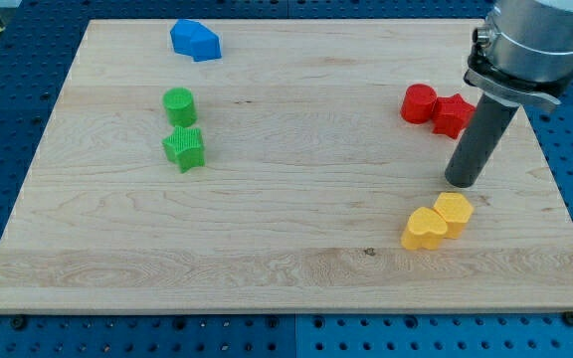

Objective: Separate the yellow hexagon from yellow heart

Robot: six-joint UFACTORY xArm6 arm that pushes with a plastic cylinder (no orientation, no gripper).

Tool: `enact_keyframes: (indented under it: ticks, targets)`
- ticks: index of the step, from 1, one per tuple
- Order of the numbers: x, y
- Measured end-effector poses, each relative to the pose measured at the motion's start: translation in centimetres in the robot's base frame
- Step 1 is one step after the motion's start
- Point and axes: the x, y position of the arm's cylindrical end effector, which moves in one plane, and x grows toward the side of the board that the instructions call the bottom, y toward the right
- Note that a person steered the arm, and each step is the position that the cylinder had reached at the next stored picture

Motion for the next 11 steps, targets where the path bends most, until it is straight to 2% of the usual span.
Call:
enact_keyframes:
  ticks: [3, 5, 9, 10, 11]
  targets:
    - [3.0, -2.7]
    - [4.0, -7.4]
    - [4.5, 1.1]
    - [4.5, 0.5]
    - [4.5, -2.5]
